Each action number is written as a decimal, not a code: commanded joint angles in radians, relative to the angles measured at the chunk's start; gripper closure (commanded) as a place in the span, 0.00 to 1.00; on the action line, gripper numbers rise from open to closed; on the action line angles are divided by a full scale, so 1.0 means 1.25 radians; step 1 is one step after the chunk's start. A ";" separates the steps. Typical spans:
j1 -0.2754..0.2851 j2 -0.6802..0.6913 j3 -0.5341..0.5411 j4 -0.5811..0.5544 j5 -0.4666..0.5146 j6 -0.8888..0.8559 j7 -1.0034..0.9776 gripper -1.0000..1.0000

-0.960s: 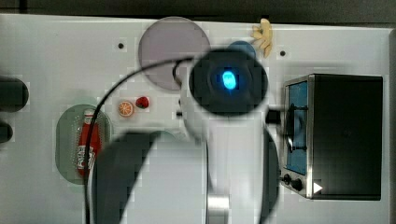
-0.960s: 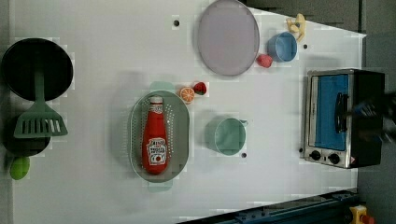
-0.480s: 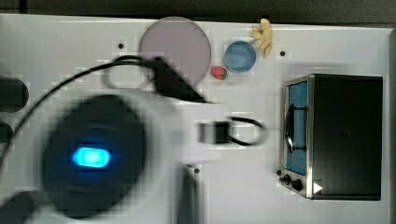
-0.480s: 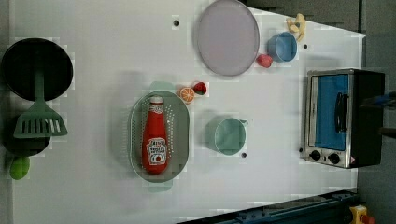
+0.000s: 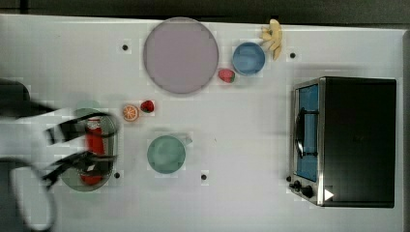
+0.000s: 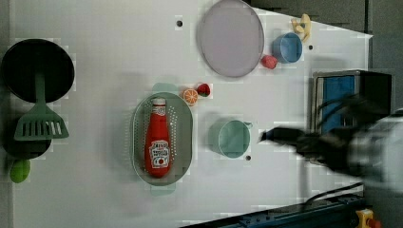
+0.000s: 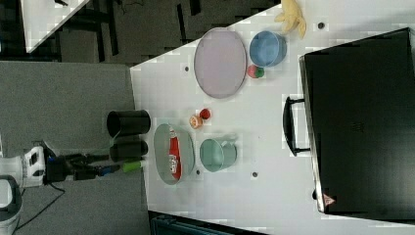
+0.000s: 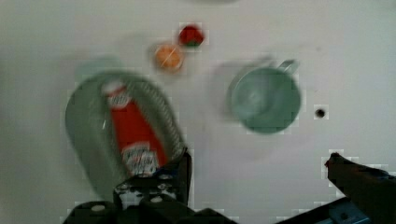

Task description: Pick ketchup from strainer and place it on the table

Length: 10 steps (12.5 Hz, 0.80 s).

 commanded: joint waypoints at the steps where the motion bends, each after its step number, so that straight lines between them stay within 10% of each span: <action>1: 0.001 0.019 0.062 -0.012 0.007 0.031 0.044 0.00; 10: 0.003 0.157 0.165 -0.283 -0.050 0.485 0.044 0.00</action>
